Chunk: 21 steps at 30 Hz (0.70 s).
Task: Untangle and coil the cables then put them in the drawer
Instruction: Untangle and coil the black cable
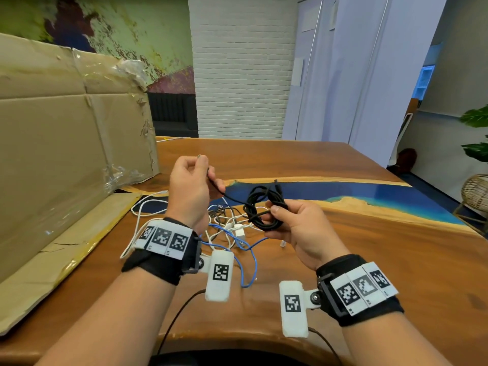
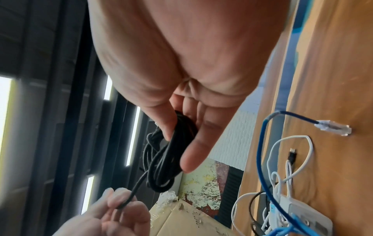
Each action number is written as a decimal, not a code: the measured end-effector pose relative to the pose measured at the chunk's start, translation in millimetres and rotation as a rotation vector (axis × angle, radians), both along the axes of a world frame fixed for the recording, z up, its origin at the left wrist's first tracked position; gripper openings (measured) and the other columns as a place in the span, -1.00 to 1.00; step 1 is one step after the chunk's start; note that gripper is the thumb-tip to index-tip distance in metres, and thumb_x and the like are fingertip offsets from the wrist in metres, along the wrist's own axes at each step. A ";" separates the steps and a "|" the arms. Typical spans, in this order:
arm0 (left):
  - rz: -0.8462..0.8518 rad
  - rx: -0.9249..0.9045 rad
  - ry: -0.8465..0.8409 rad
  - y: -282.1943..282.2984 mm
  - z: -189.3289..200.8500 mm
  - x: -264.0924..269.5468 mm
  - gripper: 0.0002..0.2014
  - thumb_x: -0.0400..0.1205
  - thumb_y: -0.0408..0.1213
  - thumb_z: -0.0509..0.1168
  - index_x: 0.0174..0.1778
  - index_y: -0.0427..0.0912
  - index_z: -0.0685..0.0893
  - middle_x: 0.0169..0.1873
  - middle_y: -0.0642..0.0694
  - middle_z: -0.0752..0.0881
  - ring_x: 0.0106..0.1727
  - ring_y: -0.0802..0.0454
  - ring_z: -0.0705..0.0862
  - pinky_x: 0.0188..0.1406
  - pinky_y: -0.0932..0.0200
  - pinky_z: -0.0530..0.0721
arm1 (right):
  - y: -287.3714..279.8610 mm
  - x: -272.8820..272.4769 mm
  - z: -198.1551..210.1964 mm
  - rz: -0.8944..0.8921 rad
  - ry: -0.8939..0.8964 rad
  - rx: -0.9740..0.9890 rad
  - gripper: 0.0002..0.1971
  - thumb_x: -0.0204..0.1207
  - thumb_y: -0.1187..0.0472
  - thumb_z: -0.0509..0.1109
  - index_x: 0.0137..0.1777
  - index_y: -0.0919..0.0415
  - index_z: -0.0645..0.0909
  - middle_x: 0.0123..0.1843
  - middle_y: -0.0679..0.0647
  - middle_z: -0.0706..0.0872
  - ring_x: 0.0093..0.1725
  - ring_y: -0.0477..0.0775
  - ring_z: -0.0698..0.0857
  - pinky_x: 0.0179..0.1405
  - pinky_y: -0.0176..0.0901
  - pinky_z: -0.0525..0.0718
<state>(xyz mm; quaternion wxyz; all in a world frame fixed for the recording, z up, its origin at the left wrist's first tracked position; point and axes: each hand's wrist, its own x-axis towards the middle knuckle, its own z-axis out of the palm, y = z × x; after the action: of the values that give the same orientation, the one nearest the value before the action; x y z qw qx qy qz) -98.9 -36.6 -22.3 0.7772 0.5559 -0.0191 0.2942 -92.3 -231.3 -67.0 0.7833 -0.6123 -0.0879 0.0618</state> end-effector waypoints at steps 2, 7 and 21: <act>0.033 0.125 -0.089 -1.8 2.3 1.0 -0.90 0.82 -0.30 0.20 0.00 -0.19 0.51 -0.44 0.00 0.54 -0.54 0.03 0.47 -0.56 0.18 0.48 | 2.2 -0.8 1.3 0.031 -0.006 -0.026 -0.84 0.72 0.38 0.34 0.16 0.32 0.75 -0.19 0.18 0.83 -0.20 0.07 0.85 -0.36 -0.17 0.80; 0.057 0.546 0.011 0.9 -7.4 13.9 -0.86 0.76 -0.22 0.33 -0.05 -0.06 0.78 -0.46 0.14 0.58 -0.39 0.10 0.47 -0.40 0.13 0.47 | 3.5 -4.7 7.4 0.133 0.038 0.139 -0.83 0.74 0.35 0.30 0.20 0.29 0.71 -0.18 0.16 0.81 -0.18 0.07 0.83 -0.38 -0.11 0.81; -0.268 -0.102 0.219 -21.8 -24.2 5.0 -0.59 0.74 -0.63 0.06 0.40 -0.20 0.60 -0.19 -0.16 0.66 -0.40 0.09 0.50 -0.49 0.24 0.51 | 15.4 3.7 3.6 0.055 0.072 0.295 -0.74 0.85 0.13 0.13 0.22 0.26 0.59 -0.47 -0.02 0.31 -0.27 0.10 0.40 -0.51 -0.11 0.35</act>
<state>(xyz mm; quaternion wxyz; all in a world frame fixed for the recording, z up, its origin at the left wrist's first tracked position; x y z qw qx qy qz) -93.9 -58.3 -46.4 0.8340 0.5370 0.0069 0.1263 -88.6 -216.0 -63.5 0.8653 -0.4855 -0.0845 0.0915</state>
